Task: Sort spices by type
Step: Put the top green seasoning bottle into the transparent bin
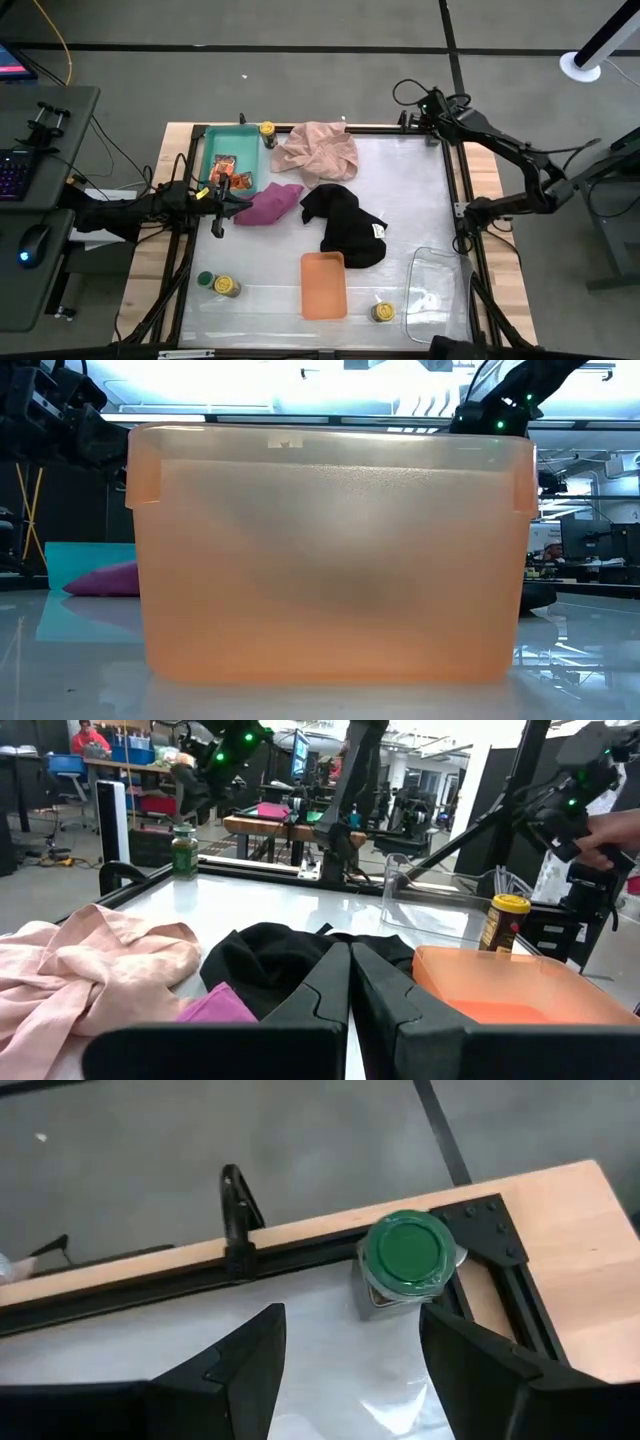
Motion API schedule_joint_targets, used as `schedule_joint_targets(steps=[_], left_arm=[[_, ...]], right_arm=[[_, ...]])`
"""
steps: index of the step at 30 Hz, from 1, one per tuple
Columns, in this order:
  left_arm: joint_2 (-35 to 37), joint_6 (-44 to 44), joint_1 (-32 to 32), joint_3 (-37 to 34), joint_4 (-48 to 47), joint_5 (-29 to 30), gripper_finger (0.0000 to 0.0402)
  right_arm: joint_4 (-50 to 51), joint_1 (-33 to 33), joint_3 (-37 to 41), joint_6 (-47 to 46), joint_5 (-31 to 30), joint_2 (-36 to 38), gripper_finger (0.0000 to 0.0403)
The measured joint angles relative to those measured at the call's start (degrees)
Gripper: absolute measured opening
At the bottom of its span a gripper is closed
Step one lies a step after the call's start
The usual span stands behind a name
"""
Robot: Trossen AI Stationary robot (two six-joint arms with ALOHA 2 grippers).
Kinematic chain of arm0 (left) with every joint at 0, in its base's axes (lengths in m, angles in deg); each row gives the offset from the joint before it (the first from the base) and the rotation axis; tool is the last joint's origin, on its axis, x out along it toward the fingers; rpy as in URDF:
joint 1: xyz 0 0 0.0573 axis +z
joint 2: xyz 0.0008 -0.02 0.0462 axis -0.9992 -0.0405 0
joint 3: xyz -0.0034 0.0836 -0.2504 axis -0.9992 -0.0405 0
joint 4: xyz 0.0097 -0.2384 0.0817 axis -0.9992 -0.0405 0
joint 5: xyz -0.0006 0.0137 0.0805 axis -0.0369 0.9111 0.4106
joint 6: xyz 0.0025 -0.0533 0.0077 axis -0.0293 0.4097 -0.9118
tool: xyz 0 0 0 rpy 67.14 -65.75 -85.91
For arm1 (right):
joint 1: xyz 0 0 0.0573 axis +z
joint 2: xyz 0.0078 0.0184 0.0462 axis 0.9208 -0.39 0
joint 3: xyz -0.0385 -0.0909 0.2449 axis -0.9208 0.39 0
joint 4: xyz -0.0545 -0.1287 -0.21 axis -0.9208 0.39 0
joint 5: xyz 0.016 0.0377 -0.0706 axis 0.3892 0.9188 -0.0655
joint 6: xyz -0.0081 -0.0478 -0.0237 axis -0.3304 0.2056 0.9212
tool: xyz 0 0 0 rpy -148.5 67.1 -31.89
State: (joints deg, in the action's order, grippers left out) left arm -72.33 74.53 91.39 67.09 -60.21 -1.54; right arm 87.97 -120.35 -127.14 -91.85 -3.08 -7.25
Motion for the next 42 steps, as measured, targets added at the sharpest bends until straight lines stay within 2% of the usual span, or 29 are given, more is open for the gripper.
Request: schedule_joint_targets(steps=[4,7,11,15,20,23,28,35,42], left_arm=[[0.0,0.0,0.0,0.0,0.0,0.0,0.0001],[0.0,0.0,0.0,0.0,0.0,0.0,0.0001],[0.0,0.0,0.0,0.0,0.0,0.0,0.0001],[0.0,0.0,0.0,0.0,0.0,0.0,0.0001],[0.0,0.0,0.0,0.0,0.0,0.0,0.0001],[-0.1,0.0,0.0,0.0,0.0,0.0,0.0001],[-0.2,0.0,0.0,0.0,0.0,0.0,0.0001],[-0.2,0.0,0.0,0.0,0.0,0.0,0.0001],[-0.2,0.0,0.0,0.0,0.0,0.0,0.0001]], right_arm=[[-1.3,-1.6,0.0,2.6,10.2,-2.3,0.0222],[0.4,-1.6,-1.6,4.5,12.2,-2.8,0.0222],[3.5,-1.1,-5.3,7.5,8.2,-2.8,0.0222],[5.5,-1.4,-6.9,8.2,-0.8,-2.8,0.0222],[4.8,-2.0,-6.7,6.9,-3.1,-4.4,0.0218],[4.9,-1.8,-6.7,5.8,-4.6,-6.7,0.0181],[4.9,-1.8,-6.7,3.8,-7.7,-9.4,0.0025],[5.1,-1.4,-6.7,2.0,-12.2,-11.8,0.0003],[7.2,-1.0,-6.7,1.9,-17.2,-14.9,0.0002]])
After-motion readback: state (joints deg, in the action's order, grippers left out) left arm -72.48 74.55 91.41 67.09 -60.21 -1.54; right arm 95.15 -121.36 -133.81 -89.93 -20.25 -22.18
